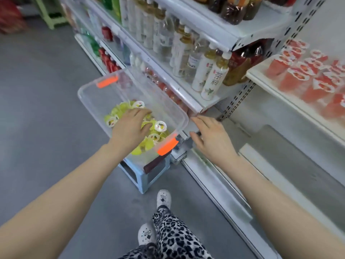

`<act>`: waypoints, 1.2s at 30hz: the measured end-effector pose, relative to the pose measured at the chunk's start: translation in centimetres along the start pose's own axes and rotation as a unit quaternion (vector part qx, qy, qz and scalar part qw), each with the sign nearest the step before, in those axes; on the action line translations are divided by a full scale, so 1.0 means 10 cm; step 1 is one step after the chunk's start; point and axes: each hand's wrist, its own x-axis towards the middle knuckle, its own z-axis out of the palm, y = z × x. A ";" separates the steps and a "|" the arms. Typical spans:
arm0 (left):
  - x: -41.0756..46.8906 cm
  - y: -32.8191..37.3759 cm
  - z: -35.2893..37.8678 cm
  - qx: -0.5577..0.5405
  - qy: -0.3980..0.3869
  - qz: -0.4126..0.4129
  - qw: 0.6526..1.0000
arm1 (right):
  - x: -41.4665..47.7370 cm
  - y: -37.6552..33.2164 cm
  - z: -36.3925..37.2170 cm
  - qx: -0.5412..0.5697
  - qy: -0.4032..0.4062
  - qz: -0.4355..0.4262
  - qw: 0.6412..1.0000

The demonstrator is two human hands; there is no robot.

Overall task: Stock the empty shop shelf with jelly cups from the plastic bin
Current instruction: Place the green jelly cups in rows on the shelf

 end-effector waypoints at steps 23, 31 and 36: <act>0.50 -1.43 0.47 0.051 0.006 -0.131 0.990 | 1.54 -1.03 2.21 0.050 -0.419 -0.200 0.884; 0.51 -1.45 0.47 0.067 -0.008 -0.112 0.991 | 1.54 -1.19 2.28 0.172 -0.447 -0.077 0.874; 0.54 -1.42 0.41 0.092 -0.072 -0.116 0.986 | 1.64 -0.85 2.06 0.109 -0.446 0.006 0.888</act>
